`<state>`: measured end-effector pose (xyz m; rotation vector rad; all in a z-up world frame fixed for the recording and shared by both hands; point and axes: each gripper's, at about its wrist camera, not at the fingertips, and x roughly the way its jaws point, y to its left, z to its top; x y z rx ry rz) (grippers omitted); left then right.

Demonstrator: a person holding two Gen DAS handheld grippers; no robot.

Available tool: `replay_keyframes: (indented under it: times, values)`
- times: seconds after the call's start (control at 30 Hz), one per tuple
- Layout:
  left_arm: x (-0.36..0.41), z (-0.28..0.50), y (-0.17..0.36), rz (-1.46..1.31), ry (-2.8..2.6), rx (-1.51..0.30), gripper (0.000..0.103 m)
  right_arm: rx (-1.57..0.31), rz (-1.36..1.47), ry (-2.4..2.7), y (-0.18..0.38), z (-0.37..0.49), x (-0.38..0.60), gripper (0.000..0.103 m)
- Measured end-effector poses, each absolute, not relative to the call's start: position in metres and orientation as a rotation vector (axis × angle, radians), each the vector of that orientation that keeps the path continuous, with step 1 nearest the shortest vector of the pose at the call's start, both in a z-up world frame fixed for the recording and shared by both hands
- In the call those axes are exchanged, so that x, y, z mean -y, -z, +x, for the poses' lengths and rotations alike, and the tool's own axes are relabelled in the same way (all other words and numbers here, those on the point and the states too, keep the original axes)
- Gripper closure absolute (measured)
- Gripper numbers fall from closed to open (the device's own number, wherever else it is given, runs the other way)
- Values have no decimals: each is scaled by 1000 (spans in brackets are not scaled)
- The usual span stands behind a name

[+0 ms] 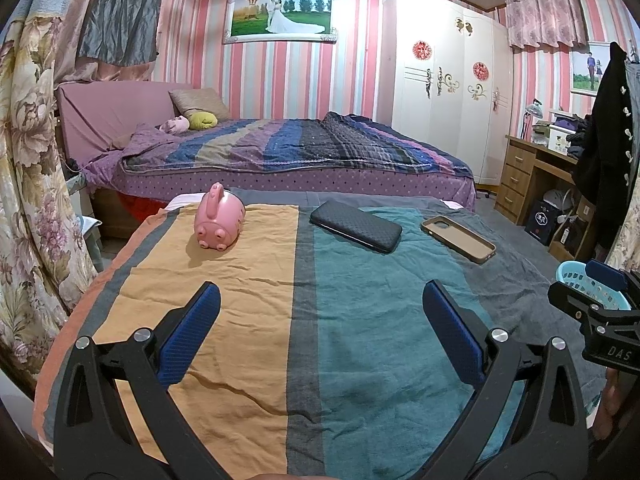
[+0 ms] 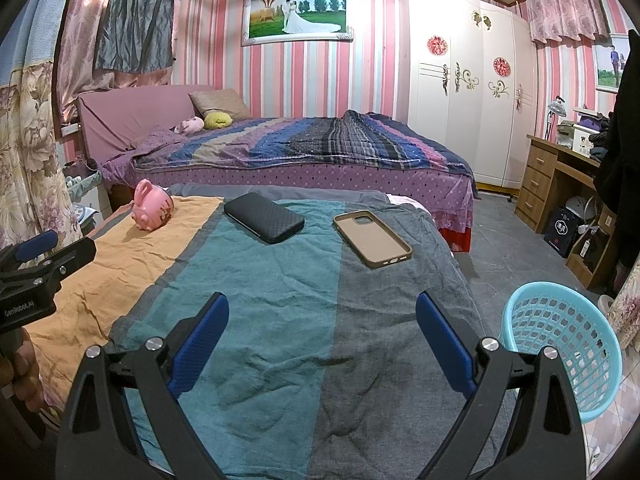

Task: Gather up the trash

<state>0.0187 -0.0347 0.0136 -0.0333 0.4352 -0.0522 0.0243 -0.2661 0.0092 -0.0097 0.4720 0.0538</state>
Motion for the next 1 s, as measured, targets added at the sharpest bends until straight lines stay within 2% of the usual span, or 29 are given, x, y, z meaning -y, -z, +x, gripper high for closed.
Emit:
replay_keyframes:
  times: [1.0]
  values:
    - [33,19,-12,-48,45,-441,5,-474,-14,-56,-8,23,265,10]
